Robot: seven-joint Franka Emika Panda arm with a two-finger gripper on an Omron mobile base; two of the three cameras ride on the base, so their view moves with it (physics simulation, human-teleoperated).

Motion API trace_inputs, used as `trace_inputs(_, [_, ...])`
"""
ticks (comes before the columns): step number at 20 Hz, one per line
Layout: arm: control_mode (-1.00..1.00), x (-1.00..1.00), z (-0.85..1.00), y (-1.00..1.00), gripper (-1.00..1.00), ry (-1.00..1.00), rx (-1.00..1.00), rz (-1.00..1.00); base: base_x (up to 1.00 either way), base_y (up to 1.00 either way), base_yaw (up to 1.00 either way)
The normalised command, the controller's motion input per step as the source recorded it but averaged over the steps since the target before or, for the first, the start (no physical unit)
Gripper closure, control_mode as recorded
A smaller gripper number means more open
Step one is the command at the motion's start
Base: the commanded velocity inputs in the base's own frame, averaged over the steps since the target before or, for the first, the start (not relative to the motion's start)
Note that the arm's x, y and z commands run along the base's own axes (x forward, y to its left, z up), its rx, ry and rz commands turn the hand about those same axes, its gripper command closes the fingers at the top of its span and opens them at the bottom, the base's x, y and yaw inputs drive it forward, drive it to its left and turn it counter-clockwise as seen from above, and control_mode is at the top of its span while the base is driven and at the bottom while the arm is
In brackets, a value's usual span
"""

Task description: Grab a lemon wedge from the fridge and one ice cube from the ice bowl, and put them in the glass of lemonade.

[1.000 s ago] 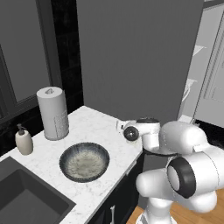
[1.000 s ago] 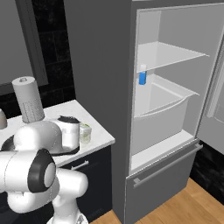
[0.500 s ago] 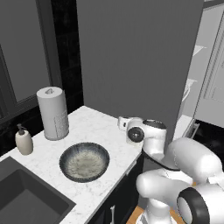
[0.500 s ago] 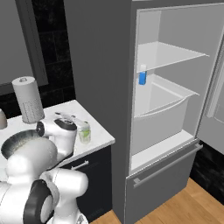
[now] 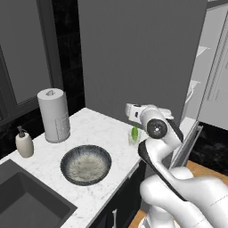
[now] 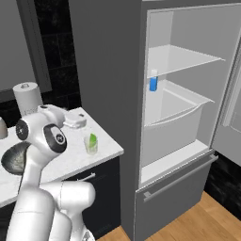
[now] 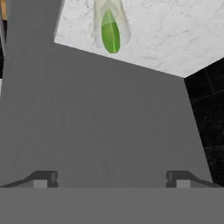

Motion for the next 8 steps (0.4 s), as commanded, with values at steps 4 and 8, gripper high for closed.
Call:
trace_inputs(4, [-1.0, -0.88, 1.0, 0.0, -1.0, -0.03, 0.03, 0.0, 0.0, 0.0, 0.0])
trace_inputs(8, [-1.0, -1.0, 0.91, 0.0, -1.0, -0.01, 0.07, 0.0, 0.0, 0.0, 0.0])
